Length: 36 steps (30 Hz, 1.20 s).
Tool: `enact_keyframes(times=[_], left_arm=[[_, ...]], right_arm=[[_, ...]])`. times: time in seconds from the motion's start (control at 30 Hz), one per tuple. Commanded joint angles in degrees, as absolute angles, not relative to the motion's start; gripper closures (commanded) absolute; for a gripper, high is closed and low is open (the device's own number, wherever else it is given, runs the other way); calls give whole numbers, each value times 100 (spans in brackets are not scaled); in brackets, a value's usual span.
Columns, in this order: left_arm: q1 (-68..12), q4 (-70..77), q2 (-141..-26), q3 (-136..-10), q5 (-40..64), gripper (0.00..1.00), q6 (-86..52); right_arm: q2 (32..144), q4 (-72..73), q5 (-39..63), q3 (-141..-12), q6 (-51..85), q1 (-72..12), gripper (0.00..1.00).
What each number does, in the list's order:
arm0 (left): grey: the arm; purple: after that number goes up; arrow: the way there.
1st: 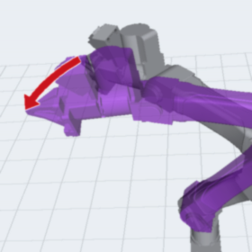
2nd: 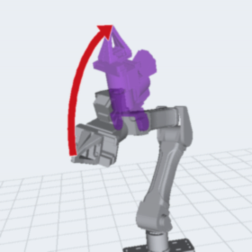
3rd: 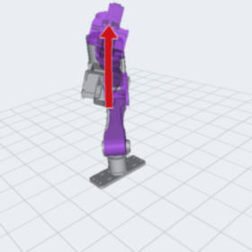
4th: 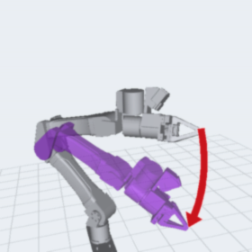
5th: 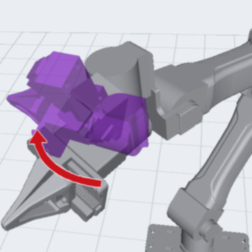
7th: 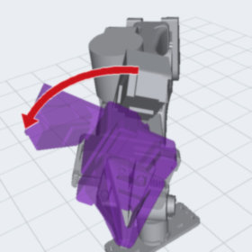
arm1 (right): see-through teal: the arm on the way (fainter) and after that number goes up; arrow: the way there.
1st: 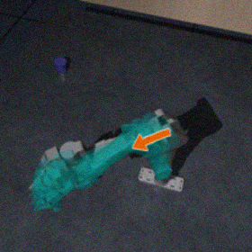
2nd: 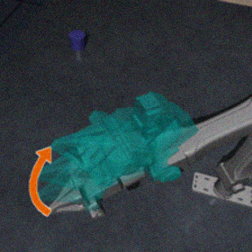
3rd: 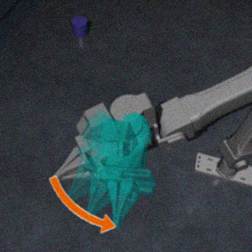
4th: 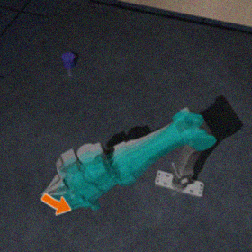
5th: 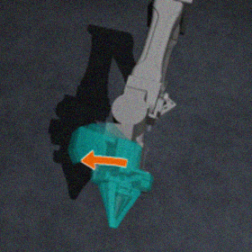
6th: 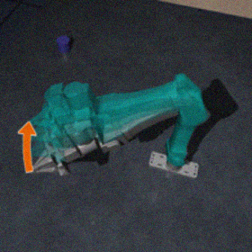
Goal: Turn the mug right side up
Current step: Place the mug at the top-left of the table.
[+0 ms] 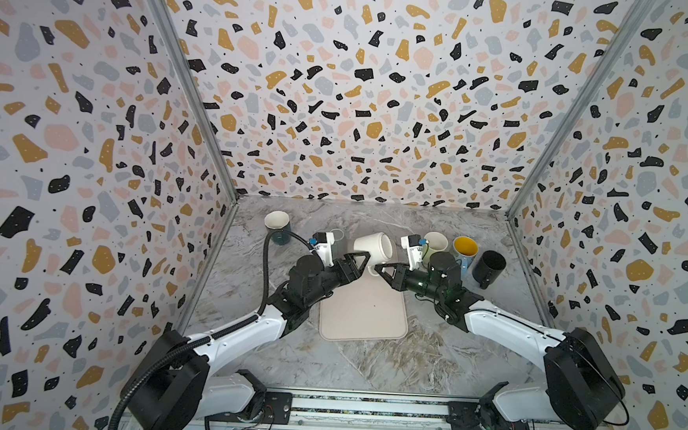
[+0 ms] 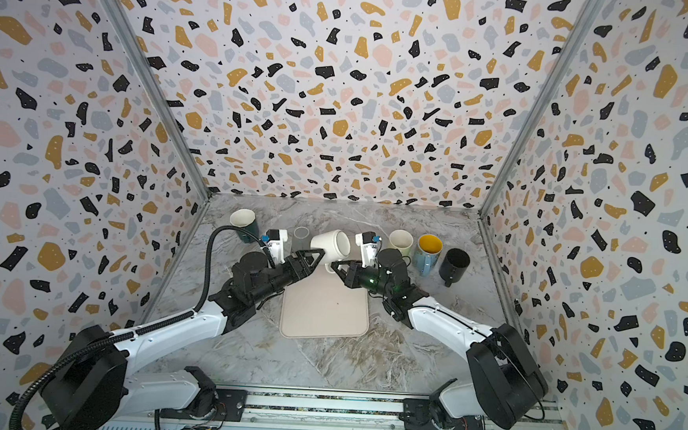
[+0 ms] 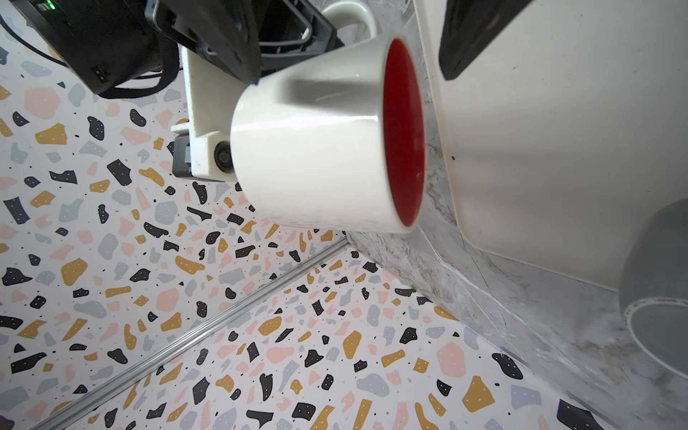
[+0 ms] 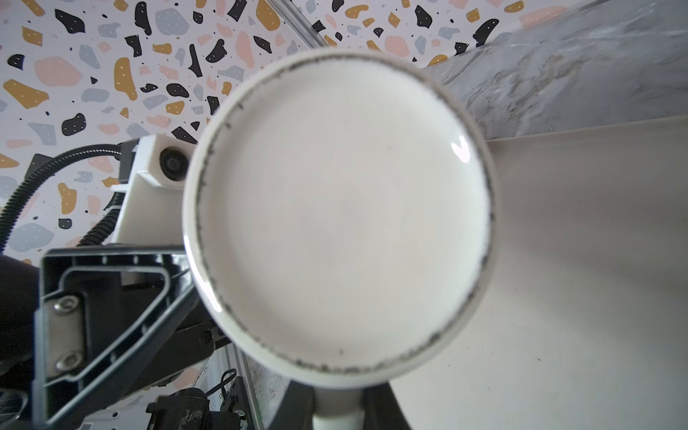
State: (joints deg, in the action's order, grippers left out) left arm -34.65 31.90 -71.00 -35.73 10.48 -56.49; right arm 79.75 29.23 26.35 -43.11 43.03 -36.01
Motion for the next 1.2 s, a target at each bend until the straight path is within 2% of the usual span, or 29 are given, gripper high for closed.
enact_keyframes(times=[0.0,0.23,0.3,0.4,1.17], left_arm=[[-3441,3540,-7009,-3534,1178,25,-5722],[-3442,3287,-6661,-3357,1077,25,-5695],[-3438,3331,-6578,-3276,1031,22,-5734],[-3438,3577,-6531,-3177,1058,26,-5792],[-3463,4370,-6959,-3230,1309,40,-6174]], right_arm=[[7724,3634,2694,-4524,4243,-3589,100],[7779,3754,2698,-4633,4236,-3448,100],[7788,3777,2719,-4673,4236,-3423,100],[7778,3838,2768,-4711,4229,-3410,100],[7937,4588,3146,-4634,4772,-3374,100]])
